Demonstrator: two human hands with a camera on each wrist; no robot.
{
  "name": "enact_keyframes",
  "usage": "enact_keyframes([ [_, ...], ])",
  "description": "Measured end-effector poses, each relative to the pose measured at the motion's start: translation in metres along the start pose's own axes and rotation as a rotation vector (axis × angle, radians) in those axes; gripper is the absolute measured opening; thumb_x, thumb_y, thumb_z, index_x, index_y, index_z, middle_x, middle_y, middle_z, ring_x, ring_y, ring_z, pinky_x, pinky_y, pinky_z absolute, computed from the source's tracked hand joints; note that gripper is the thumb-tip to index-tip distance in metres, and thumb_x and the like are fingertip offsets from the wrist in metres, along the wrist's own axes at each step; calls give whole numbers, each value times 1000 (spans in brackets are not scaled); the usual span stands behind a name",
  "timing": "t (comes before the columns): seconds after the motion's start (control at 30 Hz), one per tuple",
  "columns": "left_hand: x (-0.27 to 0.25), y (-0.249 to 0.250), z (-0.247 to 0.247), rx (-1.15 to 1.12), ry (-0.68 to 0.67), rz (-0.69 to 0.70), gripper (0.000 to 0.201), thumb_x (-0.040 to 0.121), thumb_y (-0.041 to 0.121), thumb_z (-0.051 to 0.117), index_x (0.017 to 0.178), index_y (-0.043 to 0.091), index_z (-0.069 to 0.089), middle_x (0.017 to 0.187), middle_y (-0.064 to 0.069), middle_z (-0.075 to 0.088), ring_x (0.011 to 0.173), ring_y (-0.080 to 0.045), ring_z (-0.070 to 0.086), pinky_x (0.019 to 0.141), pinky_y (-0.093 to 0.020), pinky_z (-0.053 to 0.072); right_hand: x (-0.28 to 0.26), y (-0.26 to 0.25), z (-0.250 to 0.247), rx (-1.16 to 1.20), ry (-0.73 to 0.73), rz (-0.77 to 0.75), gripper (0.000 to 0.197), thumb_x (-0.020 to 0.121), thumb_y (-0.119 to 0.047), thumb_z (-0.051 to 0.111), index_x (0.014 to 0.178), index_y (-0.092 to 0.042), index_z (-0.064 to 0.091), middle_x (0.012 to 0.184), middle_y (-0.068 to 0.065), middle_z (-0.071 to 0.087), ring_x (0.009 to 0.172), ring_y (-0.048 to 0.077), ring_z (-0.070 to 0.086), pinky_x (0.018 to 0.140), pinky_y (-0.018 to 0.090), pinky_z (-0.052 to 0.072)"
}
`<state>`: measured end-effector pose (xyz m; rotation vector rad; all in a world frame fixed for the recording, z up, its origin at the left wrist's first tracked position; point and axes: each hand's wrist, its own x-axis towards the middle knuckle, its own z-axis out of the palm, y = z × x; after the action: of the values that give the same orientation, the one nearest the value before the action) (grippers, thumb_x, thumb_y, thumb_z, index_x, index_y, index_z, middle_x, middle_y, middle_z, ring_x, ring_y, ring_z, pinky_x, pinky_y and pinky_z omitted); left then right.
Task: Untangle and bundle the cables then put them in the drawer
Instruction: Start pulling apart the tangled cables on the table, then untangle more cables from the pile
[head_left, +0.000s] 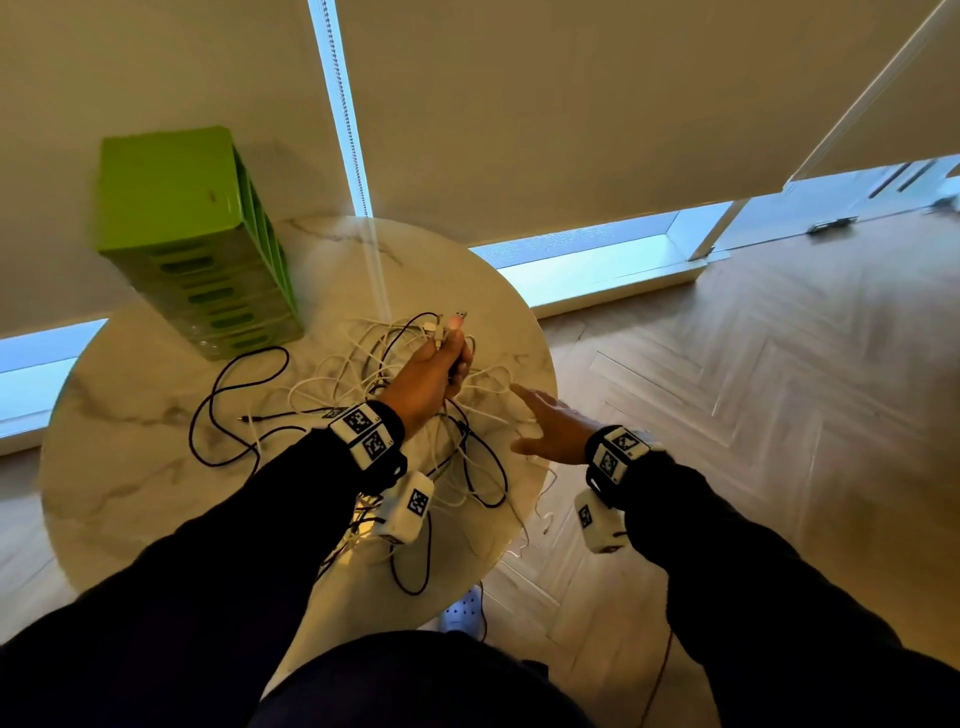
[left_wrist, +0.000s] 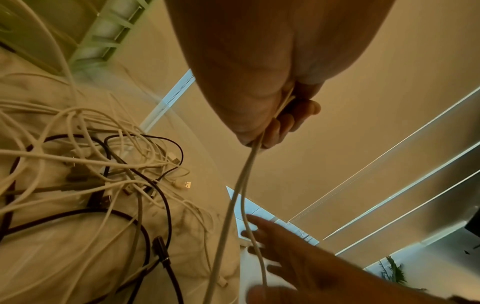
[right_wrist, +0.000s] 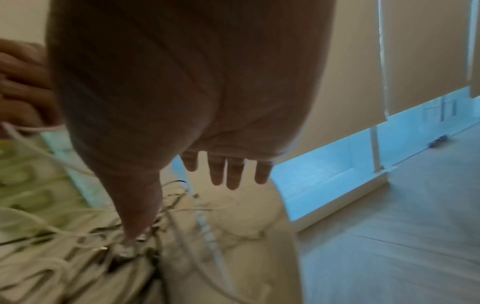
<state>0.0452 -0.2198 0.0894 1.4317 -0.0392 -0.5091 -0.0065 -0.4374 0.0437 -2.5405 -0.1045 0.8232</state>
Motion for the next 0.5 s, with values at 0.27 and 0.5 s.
enact_keyframes([
  [0.27,-6,6,-12,270,182,95,35,109,40,33,91,19,56,81,4,54,70,-6,47,69,-22,38,11,-76,1,145,91,-349,23,108,-24,38,96,-14,54,80,3,68,73,15,63,73,25,47],
  [0.5,-3,11,-39,20,430,145,38,109,39,31,90,15,53,69,3,50,56,-7,43,56,-22,37,7,-35,-11,216,170,-189,27,107,-24,36,92,-12,54,83,4,70,80,20,66,86,42,53],
])
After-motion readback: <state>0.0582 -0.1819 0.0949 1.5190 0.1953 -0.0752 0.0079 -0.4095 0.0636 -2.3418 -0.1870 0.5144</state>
